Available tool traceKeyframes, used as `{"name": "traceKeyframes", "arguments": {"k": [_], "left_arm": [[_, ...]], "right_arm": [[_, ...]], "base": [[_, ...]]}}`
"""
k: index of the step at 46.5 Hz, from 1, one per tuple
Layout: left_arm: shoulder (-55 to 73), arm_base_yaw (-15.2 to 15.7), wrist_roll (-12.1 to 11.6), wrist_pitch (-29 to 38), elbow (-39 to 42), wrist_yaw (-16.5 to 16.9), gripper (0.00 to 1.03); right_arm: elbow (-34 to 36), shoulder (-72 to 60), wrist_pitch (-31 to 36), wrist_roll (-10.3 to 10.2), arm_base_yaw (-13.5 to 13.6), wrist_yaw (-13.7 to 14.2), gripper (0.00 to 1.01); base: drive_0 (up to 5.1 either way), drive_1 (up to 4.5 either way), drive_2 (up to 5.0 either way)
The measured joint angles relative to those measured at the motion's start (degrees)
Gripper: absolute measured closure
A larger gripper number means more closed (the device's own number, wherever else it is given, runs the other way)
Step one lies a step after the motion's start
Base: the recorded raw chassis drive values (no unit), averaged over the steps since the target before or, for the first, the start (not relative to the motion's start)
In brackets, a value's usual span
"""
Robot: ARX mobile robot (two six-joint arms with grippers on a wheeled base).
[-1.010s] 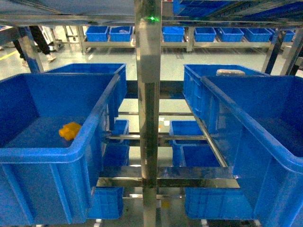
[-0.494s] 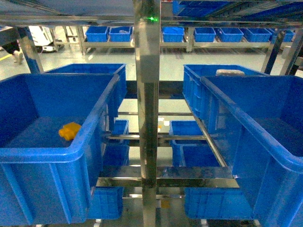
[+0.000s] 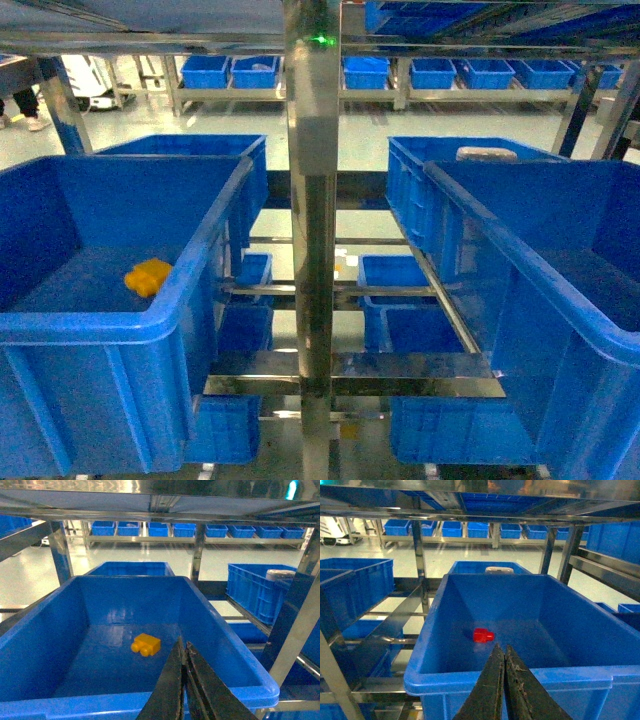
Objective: Sort and place red and yellow blocks in left bins
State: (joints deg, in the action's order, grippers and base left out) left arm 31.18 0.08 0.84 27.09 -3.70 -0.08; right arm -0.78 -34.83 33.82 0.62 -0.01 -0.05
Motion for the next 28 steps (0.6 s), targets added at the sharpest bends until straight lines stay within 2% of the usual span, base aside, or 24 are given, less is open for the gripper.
{"name": "traceKeyframes", "arguments": {"k": [10, 13, 28], "left_arm": [[-5.81, 0.00, 0.00, -4.24, 1.49, 0.02, 1.01], [-6.12, 0.00, 0.00, -1.31, 2.89, 0.02, 1.01], [-12.87, 0.00, 0.00, -8.46, 2.91, 0.04, 1.01]], "right_arm": [[0.00, 7.74, -6.64, -0.02, 0.00, 0.00, 0.99], [0.00, 9.53, -8.70, 0.00, 0.00, 0.00, 0.99], [0.02, 16.48, -15.58, 0.00, 0.00, 0.00, 0.99]], "base": [[0.0, 0.00, 0.0], [0.0, 0.00, 0.0], [0.0, 0.00, 0.0]]}}
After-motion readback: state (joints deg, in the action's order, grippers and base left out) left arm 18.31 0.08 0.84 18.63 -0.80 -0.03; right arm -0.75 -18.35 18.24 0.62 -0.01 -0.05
